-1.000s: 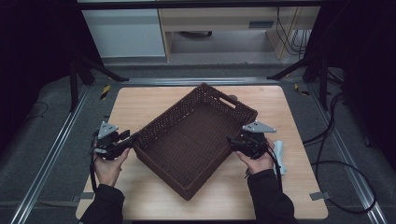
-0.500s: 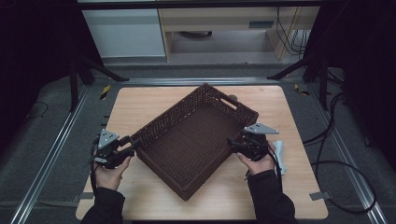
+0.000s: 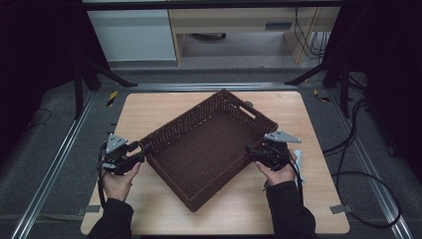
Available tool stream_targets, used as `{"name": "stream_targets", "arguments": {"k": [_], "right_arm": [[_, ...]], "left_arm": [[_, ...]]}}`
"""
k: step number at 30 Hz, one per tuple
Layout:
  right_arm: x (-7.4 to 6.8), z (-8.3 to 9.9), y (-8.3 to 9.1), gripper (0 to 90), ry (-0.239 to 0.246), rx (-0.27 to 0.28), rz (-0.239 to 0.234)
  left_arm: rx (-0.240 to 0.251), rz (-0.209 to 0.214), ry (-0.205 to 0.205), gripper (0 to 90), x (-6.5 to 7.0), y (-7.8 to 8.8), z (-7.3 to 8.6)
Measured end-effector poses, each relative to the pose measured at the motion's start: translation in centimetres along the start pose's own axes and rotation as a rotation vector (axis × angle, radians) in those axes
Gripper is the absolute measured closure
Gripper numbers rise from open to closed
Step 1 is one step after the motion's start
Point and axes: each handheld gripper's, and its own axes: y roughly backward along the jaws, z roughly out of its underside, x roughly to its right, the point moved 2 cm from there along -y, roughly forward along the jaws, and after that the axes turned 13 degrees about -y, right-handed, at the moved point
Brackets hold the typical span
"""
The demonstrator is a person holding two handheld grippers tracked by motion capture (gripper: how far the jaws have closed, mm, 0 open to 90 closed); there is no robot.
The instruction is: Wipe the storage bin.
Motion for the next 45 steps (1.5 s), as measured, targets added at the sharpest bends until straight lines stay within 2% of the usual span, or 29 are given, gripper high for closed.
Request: {"name": "stream_targets", "arguments": {"k": [5,8,10,14,16,20,25,29,33,37,40,45], "right_arm": [[-0.2,0.1,0.2,35.6,-0.005,-0.007,0.003],[0.0,-0.2,0.5,36.6,0.009,-0.008,-0.016],[0.3,-0.5,0.8,36.8,0.028,0.017,0.012],[1.4,-0.6,0.8,34.7,0.003,0.024,0.030],[1.6,-0.5,0.7,35.0,-0.021,0.015,0.013],[1.5,-0.5,0.7,35.9,-0.014,0.005,0.020],[1.6,-0.3,0.9,35.9,-0.049,-0.008,0.004],[1.2,-0.1,1.1,35.8,-0.054,-0.002,0.011],[1.4,-0.4,1.3,37.3,-0.042,-0.010,0.001],[1.9,-0.8,1.8,35.2,-0.028,0.028,0.041],[2.3,-0.6,1.8,36.6,-0.012,0.015,0.054],[2.2,-0.5,1.7,36.9,-0.010,0.010,0.061]], "left_arm": [[0.000,0.035,0.000,50.0,0.5,-0.4,0.3],[-0.009,0.016,-0.010,50.5,0.4,-0.8,0.2],[-0.010,0.009,-0.009,51.1,0.1,-1.1,0.1],[-0.008,-0.004,-0.004,51.7,-0.5,-1.9,-0.1],[-0.008,0.001,-0.001,51.3,-0.7,-1.9,-0.2],[-0.009,0.016,0.005,48.6,-0.5,-1.4,-0.2],[-0.001,0.041,-0.010,47.1,0.4,-0.3,-0.2],[-0.022,0.062,-0.014,47.3,0.7,-1.0,0.0],[-0.032,0.045,-0.019,48.0,0.4,-1.5,-0.1],[-0.028,0.014,-0.024,49.2,-0.3,-2.4,-0.2],[-0.020,0.030,-0.003,47.5,-0.6,-2.6,-0.1],[-0.015,0.027,-0.017,46.9,-0.2,-1.6,-0.3]]}}
